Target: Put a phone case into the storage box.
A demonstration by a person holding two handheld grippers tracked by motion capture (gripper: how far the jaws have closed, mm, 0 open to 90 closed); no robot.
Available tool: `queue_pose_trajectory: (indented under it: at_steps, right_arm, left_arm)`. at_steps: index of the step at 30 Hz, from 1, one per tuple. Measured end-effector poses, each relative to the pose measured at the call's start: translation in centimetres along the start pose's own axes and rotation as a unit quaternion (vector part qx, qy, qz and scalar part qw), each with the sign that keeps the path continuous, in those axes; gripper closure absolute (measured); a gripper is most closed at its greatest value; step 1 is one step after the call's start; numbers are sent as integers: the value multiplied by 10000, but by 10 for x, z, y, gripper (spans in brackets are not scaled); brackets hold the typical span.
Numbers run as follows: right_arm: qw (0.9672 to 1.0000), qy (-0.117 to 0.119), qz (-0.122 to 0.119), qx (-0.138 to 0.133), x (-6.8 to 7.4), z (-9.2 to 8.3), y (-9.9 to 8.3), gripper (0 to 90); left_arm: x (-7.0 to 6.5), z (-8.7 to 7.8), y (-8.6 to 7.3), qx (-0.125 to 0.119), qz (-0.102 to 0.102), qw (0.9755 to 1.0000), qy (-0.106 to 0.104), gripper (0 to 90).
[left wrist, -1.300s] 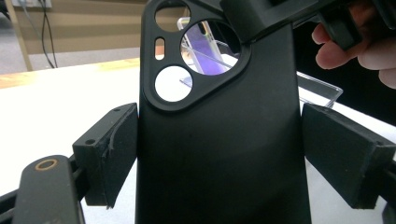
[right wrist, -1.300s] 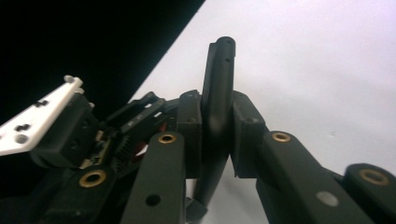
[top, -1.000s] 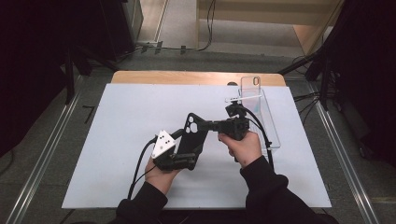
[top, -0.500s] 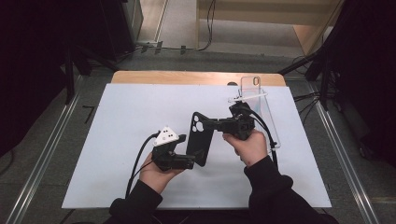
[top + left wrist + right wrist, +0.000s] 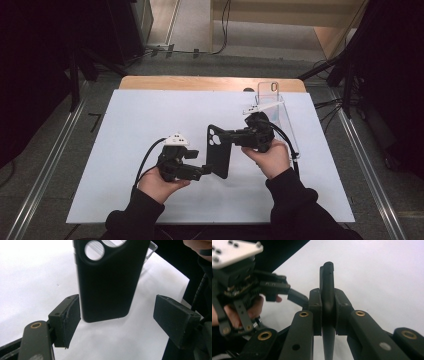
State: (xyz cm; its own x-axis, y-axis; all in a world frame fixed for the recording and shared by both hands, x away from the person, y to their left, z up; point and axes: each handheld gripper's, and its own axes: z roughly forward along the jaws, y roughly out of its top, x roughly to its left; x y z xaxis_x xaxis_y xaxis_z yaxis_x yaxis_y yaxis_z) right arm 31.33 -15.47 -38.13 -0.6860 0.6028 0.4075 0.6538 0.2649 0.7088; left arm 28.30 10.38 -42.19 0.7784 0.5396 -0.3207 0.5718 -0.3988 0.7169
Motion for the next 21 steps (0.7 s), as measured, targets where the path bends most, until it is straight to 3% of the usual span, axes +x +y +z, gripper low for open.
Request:
queue_pose_trajectory:
  at_steps: [9, 17, 21]
  right_arm:
    - [9985, 288, -455, 112, -4, -4, -1, 775]
    - [9921, 649, -1027, 312, -1, -3, 0, 774]
    - [9891, 829, -1166, 344, -1, -3, 0, 774]
  left_arm:
    - [5, -10, 9, 176, 340, 9991, -163, 244]
    - [12, -18, 20, 84, 432, 9983, -390, 245]
    - [16, -22, 27, 78, 498, 9972, -548, 254]
